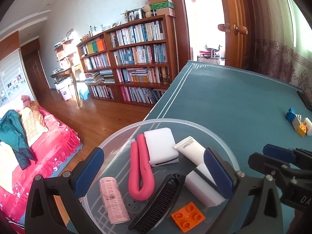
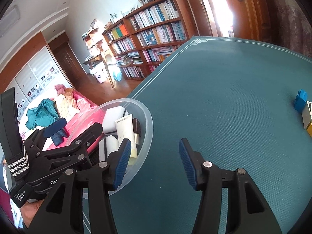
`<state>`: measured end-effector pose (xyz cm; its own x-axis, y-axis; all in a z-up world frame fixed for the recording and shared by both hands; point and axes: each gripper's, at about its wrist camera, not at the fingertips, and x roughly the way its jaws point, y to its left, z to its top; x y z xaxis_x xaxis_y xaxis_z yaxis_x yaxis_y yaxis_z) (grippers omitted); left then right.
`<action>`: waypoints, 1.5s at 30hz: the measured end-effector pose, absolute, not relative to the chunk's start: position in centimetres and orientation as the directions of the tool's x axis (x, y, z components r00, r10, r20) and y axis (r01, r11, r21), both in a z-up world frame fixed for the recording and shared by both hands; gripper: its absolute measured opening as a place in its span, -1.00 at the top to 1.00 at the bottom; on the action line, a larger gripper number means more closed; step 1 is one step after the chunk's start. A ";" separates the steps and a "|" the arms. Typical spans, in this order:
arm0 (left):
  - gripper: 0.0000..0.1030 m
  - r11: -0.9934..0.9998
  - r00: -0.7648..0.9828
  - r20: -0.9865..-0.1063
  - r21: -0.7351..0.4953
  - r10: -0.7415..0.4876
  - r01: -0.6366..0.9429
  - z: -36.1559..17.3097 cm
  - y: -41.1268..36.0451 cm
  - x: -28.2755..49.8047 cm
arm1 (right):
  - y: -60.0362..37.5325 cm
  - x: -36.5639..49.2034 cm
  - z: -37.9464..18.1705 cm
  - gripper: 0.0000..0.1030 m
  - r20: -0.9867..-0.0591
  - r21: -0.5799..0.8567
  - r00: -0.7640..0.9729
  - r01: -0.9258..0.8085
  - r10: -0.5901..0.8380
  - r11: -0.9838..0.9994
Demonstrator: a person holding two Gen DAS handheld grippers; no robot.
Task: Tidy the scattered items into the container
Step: 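Move both grippers back from the bowl to the remaining items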
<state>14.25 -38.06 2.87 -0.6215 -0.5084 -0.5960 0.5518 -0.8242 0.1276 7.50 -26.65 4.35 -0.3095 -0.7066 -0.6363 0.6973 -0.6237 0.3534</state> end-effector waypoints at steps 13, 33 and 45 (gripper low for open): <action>-0.99 -0.861 -0.641 -0.604 0.167 -0.474 0.480 2.6 -34.6 12.1 | -23.2 6.4 4.1 -0.07 -0.633 0.366 -0.360 0.641 -0.685 -0.675; -0.99 -0.916 -0.685 -0.609 0.230 -0.399 0.330 3.0 -27.9 8.7 | -15.1 3.1 3.0 -0.07 -0.632 0.414 -0.459 0.481 -0.624 -0.773; -0.99 -0.943 -0.697 -0.635 0.240 -0.334 0.232 2.3 -24.8 6.6 | -10.6 1.7 2.7 -0.07 -0.656 0.383 -0.521 0.392 -0.545 -0.836</action>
